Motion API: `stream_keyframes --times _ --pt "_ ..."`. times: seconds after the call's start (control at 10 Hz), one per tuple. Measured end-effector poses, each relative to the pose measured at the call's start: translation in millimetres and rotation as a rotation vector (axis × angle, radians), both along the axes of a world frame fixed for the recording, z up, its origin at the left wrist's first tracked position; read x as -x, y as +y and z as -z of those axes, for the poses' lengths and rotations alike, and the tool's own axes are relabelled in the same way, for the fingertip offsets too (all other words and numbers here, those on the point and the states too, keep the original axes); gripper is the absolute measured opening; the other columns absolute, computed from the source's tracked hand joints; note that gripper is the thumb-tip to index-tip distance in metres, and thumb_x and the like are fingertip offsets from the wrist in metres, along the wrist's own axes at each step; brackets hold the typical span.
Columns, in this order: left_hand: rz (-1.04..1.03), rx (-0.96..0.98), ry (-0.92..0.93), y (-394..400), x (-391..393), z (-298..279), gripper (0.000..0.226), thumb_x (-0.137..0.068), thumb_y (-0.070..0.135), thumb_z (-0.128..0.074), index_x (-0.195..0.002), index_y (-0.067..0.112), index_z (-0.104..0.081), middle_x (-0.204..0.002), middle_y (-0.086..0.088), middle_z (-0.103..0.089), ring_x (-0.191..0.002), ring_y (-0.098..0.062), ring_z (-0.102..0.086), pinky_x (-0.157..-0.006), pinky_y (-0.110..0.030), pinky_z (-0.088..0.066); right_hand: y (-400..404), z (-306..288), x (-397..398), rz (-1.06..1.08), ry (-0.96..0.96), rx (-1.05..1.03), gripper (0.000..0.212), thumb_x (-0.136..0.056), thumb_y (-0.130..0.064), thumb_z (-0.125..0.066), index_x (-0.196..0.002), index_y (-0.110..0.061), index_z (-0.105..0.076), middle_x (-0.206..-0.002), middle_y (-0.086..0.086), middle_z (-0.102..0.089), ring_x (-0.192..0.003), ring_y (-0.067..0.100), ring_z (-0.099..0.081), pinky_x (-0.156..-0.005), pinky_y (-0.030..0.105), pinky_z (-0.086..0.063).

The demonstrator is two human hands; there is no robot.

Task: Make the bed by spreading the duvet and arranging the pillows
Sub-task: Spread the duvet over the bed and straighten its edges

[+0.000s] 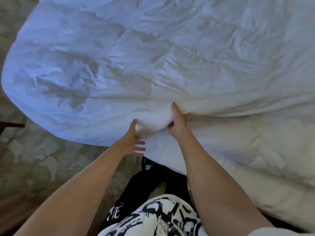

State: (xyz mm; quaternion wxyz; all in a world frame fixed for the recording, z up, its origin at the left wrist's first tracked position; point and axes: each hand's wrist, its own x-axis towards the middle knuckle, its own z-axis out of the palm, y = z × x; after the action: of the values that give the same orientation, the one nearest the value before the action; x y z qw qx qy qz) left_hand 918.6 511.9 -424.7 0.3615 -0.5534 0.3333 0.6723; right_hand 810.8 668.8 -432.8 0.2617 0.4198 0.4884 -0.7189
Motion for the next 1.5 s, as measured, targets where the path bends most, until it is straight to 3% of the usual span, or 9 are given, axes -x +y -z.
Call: stream_keyframes --times 0.2,0.4,0.8,0.9,1.1,1.2,1.3,1.4,1.5 --pt "-1.094 -0.091 0.187 -40.8 37.8 -32.2 0.098 -0.079 0.08 -0.041 -0.153 0.019 -0.021 -0.152 -0.015 -0.032 -0.138 -0.041 -0.032 -0.11 -0.057 -0.03 -25.0 -79.6 62.4 -0.014 0.119 0.002 0.033 -0.092 -0.037 -0.064 -0.113 -0.012 -0.065 -0.107 0.011 -0.07 -0.096 0.029 -0.068 -0.094 0.046 -0.053" --pt "-1.169 0.046 0.546 -158.3 81.0 -62.4 0.017 -0.089 0.041 -0.043 -0.096 0.03 -0.053 -0.083 0.003 -0.056 -0.087 -0.015 -0.054 -0.082 -0.031 -0.044 -37.2 -118.3 129.0 0.0 0.194 -0.019 0.023 -0.098 -0.034 -0.052 -0.096 -0.014 -0.063 -0.083 0.009 -0.068 -0.077 0.028 -0.065 -0.071 0.034 -0.055" --pt "-1.169 0.264 0.391 -272.1 208.1 -160.1 0.082 -0.086 0.046 -0.055 -0.153 0.016 -0.019 -0.153 -0.015 -0.026 -0.141 -0.035 -0.027 -0.113 -0.052 -0.027 -77.9 -118.3 207.6 0.221 0.119 0.114 0.019 -0.098 -0.026 -0.045 -0.096 -0.013 -0.058 -0.081 0.009 -0.066 -0.077 0.026 -0.061 -0.068 0.035 -0.054" --pt "-0.886 0.573 0.349 -294.6 220.7 -157.0 0.065 -0.074 0.039 -0.069 -0.131 0.017 -0.048 -0.117 -0.004 -0.051 -0.09 -0.024 -0.058 -0.065 -0.036 -0.055 -100.7 -117.3 193.0 0.315 0.148 0.169 0.025 -0.091 -0.026 -0.054 -0.069 -0.017 -0.044 -0.047 0.002 -0.041 -0.049 0.02 -0.04 -0.074 0.038 -0.055" --pt "0.058 1.086 0.685 -335.0 216.0 -171.0 0.038 -0.089 0.034 -0.067 -0.105 0.0 -0.068 -0.101 -0.01 -0.065 -0.099 -0.022 -0.064 -0.075 -0.026 -0.052 -265.1 -117.8 101.5 -0.382 0.285 0.199 0.008 -0.096 -0.018 -0.054 -0.096 -0.025 -0.059 -0.092 -0.002 -0.068 -0.087 0.013 -0.063 -0.085 0.042 -0.052" --pt "0.326 1.04 0.88 -351.9 201.4 -181.0 0.044 -0.087 0.036 -0.066 -0.091 -0.008 -0.07 -0.092 -0.022 -0.071 -0.087 -0.027 -0.069 -0.079 -0.04 -0.056 -371.4 -114.3 54.0 -0.918 0.398 -0.029 0.056 -0.078 -0.028 -0.08 -0.126 -0.022 -0.054 -0.129 -0.003 -0.06 -0.116 0.011 -0.055 -0.1 0.034 -0.048" --pt "0.635 1.012 1.012 -368.9 180.0 -195.9 0.051 -0.091 0.038 -0.06 -0.065 -0.006 -0.063 -0.065 -0.023 -0.064 -0.063 -0.02 -0.066 -0.063 -0.036 -0.046 -459.4 -105.6 23.7 -1.033 0.425 -0.19 0.056 -0.06 -0.04 -0.078 -0.11 -0.022 -0.06 -0.106 -0.005 -0.066 -0.099 0.012 -0.062 -0.09 0.037 -0.051" --pt "0.974 1.085 1.199 -403.6 155.0 -209.7 0.024 -0.096 0.027 -0.054 -0.105 0.01 -0.068 -0.1 -0.015 -0.068 -0.092 -0.019 -0.065 -0.079 -0.032 -0.044 -524.7 -134.5 3.9 -0.979 0.362 -0.174 0.032 -0.081 -0.006 -0.063 -0.076 -0.032 -0.043 -0.077 -0.014 -0.045 -0.067 -0.003 -0.049 -0.075 0.021 -0.053" --pt "1.336 1.139 1.321 -461.3 142.6 -214.2 0.066 -0.091 0.026 -0.057 -0.151 0.025 -0.029 -0.149 -0.005 -0.044 -0.133 -0.024 -0.044 -0.099 -0.035 -0.041 -565.6 -163.1 -3.4 -0.911 0.46 -0.212 0.045 -0.097 0.01 -0.044 -0.07 -0.025 -0.035 -0.074 -0.011 -0.035 -0.041 -0.017 -0.047 -0.048 0.001 -0.039"
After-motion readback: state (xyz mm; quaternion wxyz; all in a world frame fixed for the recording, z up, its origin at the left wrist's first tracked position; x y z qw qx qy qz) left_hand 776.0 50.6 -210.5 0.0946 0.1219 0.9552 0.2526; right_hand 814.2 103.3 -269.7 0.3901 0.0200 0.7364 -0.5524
